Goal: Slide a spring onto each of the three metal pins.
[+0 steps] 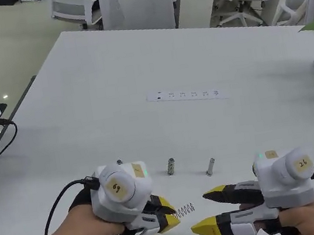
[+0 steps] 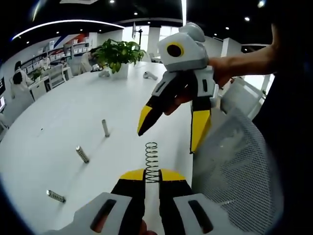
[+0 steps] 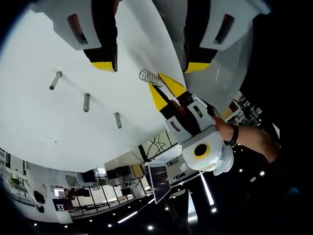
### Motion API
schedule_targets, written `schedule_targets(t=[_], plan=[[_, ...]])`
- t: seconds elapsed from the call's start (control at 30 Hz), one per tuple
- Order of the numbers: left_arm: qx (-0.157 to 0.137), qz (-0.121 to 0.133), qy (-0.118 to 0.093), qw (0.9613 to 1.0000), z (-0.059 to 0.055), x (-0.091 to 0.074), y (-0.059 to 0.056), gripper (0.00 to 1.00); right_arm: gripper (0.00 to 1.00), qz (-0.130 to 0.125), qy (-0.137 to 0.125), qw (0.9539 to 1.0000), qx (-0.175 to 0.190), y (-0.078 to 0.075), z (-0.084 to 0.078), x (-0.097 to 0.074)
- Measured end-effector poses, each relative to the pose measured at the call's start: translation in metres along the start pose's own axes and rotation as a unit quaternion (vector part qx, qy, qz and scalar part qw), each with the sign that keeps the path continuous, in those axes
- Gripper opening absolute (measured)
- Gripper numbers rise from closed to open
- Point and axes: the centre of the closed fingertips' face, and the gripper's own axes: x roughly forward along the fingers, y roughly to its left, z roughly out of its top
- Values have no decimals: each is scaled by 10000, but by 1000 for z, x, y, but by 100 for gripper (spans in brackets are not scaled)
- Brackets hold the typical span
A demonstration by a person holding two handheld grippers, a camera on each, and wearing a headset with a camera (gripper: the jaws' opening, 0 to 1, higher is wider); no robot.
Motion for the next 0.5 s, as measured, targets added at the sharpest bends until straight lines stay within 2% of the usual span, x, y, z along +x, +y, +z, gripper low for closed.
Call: schedule_targets(t=[0.33,0.5], plan=[[126,-72,-88,9999,9,0,-5,2,40,256,-50,9997,-36,9,4,3],[197,-108,-121,9997,13,-2,-7,2,30,407,-74,9991,-49,14,6,4]])
